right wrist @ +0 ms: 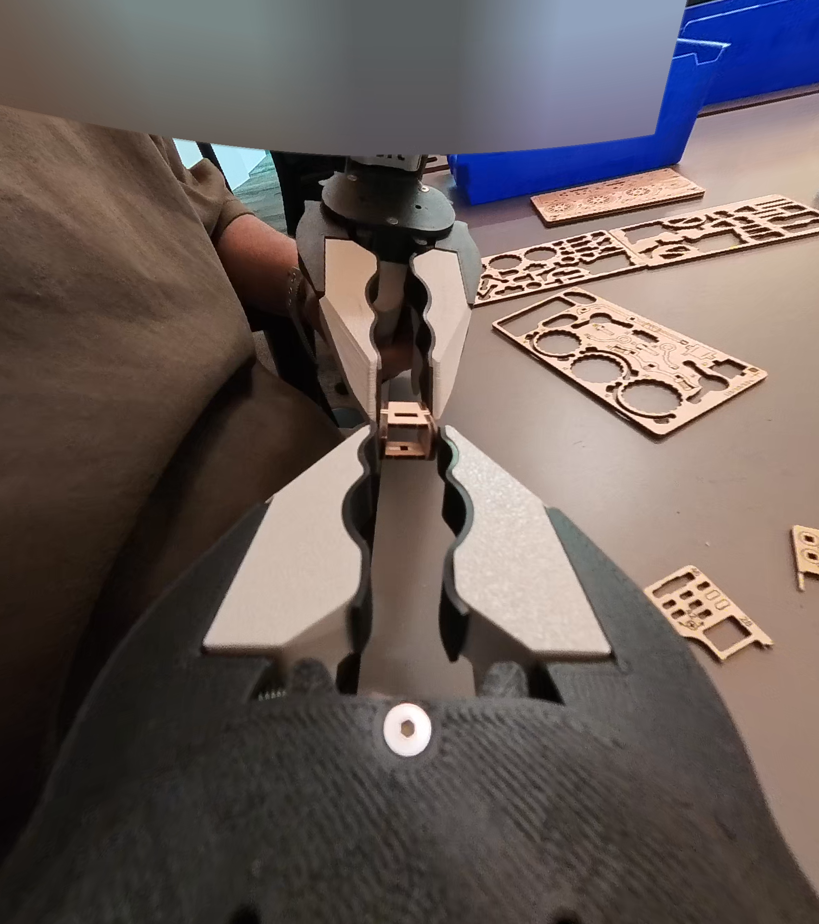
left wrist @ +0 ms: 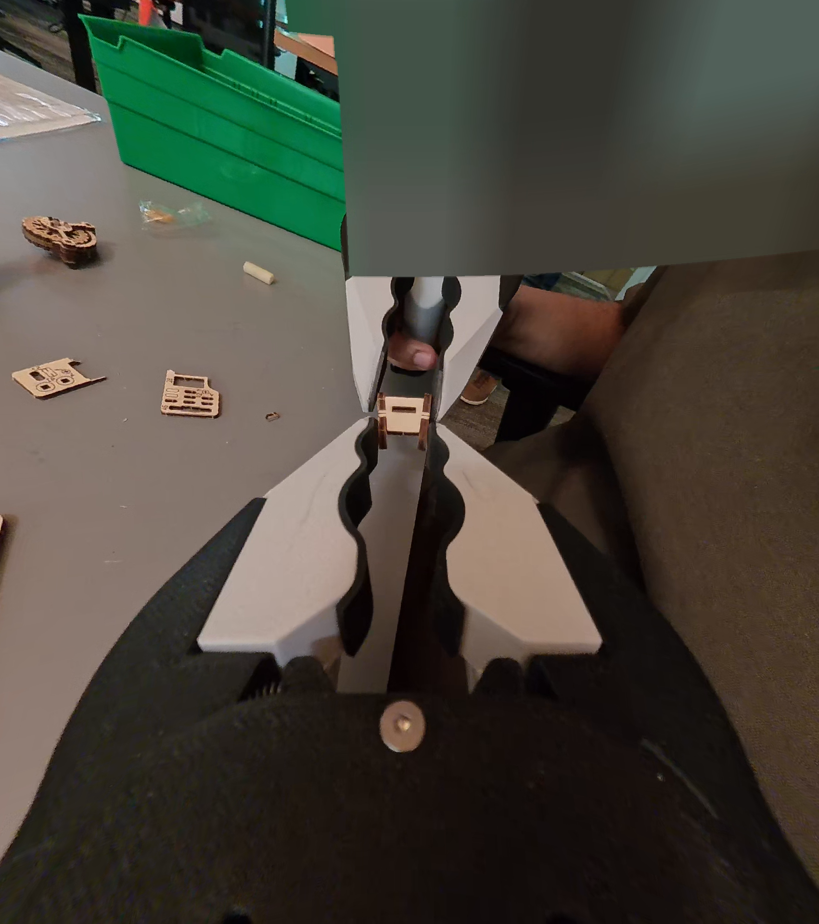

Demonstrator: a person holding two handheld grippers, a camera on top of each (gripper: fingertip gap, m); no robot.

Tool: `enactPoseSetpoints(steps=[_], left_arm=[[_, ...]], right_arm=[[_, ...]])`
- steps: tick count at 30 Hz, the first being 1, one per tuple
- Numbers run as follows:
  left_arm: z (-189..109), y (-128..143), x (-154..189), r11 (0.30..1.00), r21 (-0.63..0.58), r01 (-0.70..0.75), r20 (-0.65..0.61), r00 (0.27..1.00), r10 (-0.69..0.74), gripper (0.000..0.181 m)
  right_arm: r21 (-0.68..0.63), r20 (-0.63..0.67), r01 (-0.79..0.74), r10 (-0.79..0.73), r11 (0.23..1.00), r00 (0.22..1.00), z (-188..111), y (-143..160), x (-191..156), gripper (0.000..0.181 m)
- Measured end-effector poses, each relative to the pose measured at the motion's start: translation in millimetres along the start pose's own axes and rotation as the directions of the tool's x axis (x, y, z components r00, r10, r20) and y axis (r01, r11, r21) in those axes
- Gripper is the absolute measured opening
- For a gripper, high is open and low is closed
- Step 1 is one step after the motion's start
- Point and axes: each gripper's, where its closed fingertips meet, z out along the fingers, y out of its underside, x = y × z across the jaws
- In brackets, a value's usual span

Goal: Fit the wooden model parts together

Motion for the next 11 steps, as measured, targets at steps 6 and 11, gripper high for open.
enactPoseSetpoints(steps=[6,11], left_arm=[[-1.9,-3.1,-5.9,0.998,0.025,0.061,0.007,0.998,-0.061,0.017],[-20.2,-31.2,-15.7,0.880,0.207,0.427,-0.192,0.900,-0.391,0.017]], right_arm=[[0.035,-0.035,-0.005,0.007,0.999,0.999,-1.3,-5.6,5.3,0.036],[0.111,-0.108,-0.009,0.021,0.994,0.994,-11.9,-17.0,19.2,0.047]])
